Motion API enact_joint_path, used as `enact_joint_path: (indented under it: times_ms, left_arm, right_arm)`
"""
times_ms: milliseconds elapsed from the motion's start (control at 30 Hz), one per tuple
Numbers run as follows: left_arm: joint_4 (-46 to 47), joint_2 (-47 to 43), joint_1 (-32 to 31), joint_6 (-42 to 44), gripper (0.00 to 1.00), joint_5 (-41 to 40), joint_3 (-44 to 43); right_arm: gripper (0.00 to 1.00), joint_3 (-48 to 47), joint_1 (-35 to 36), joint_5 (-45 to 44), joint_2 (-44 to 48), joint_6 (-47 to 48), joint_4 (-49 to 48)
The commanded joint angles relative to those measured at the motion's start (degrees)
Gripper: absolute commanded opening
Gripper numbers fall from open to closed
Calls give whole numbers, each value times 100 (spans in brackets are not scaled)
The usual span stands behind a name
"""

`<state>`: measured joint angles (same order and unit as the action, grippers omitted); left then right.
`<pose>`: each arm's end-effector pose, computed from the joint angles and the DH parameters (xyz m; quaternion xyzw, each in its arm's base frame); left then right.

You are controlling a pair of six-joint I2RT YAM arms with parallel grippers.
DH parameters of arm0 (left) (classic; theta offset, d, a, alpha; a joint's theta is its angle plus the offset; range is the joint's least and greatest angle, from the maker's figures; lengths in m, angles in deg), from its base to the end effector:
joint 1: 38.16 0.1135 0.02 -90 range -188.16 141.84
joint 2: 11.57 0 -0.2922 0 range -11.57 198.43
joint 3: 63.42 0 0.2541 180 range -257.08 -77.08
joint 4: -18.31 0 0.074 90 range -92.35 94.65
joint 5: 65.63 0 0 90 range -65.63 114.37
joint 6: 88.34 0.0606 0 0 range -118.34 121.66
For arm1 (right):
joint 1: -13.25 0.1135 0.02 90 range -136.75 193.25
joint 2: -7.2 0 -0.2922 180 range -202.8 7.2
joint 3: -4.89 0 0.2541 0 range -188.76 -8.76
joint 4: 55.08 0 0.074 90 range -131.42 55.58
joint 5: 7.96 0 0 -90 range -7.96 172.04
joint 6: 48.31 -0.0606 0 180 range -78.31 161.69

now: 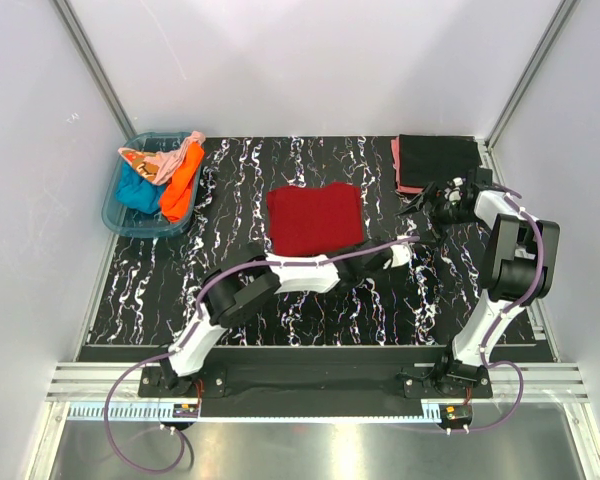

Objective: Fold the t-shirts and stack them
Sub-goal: Neatly place the folded tshirt to the corner

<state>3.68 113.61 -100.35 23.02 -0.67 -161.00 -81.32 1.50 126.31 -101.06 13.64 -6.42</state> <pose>0.2601 -0.4382 0.1480 0.5292 0.7242 0.0479 0.4396 0.3864 -0.0372 0.1848 0.2515 0.8802 0.3897 0.1010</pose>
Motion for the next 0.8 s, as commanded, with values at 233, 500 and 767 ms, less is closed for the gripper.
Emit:
enact_joint_path:
  times_ms: [233, 500, 767]
  left_arm:
    - [299, 41, 225, 61, 0, -28, -221]
    - [300, -661, 322, -238, 0, 175, -63]
    - [326, -1101, 419, -405, 0, 289, 148]
  right_arm:
    - [100, 109, -29, 196, 192, 28, -204]
    - [100, 242, 41, 749, -115, -499, -880]
    - [100, -188, 392, 925, -493, -648, -987]
